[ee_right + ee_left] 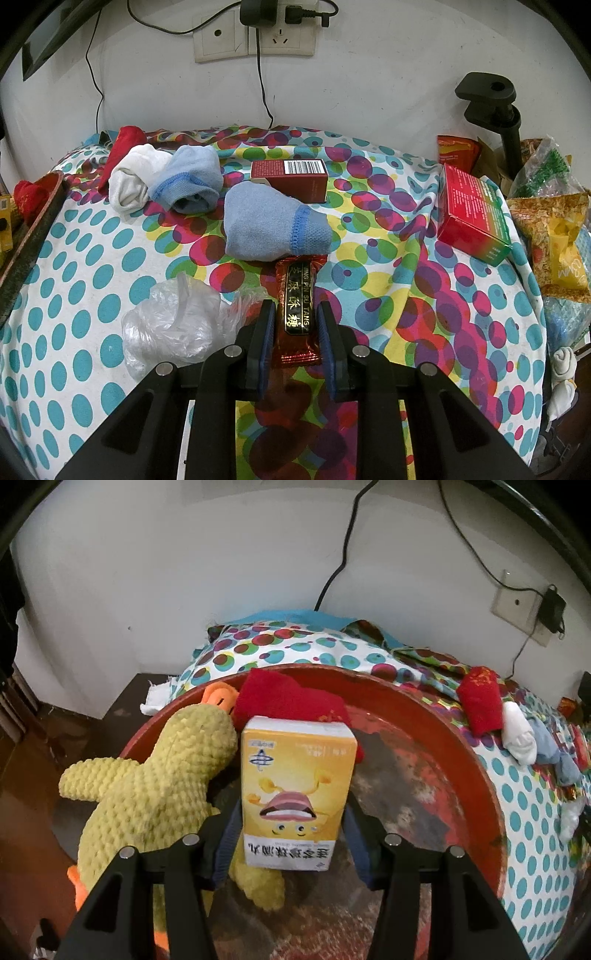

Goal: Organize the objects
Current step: 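Lower the yellow medicine box onto the red tray and open the left tool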

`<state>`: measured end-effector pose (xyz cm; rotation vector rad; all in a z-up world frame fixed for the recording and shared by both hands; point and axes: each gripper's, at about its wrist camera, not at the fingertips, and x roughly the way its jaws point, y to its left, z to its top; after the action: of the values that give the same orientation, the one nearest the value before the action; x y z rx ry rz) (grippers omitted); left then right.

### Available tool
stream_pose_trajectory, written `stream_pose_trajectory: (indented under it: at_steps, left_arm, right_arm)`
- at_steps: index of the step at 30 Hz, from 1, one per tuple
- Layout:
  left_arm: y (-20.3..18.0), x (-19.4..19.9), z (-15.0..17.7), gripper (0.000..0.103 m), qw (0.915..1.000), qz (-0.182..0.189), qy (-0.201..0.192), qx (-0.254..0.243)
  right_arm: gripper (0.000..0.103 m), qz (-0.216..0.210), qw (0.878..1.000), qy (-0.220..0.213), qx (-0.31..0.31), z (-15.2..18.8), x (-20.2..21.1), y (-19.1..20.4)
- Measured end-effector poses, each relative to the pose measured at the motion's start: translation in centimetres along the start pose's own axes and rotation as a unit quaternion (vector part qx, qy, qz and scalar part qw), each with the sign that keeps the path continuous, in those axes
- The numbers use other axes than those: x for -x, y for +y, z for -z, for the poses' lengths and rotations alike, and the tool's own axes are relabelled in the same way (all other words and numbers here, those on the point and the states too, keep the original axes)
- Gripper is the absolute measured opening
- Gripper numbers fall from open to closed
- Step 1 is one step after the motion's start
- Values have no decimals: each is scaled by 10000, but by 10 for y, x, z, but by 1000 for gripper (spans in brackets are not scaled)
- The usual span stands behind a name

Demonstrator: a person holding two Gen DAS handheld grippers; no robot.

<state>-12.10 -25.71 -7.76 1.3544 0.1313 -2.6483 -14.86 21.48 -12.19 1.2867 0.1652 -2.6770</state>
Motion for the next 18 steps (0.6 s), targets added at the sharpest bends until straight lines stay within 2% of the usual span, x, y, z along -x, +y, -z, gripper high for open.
stream_pose_trajectory:
  at_steps: [6, 9, 14, 18]
  left_arm:
    - [-13, 13, 9, 61, 9997, -16, -130, -228]
    - [-15, 20, 15, 62, 9997, 71, -175, -183]
    - [-21, 33, 35, 62, 9992, 242, -263, -161]
    - [-29, 50, 53, 62, 9986, 205, -434, -201]
  right_arm:
    - [21, -113, 9999, -60, -1, 0, 2, -1]
    - [21, -116, 9998, -155, -14, 0, 6, -3]
    - [21, -86, 9996, -269, -57, 0, 11, -3]
    - [20, -84, 9997, -211, -48, 0, 11, -4]
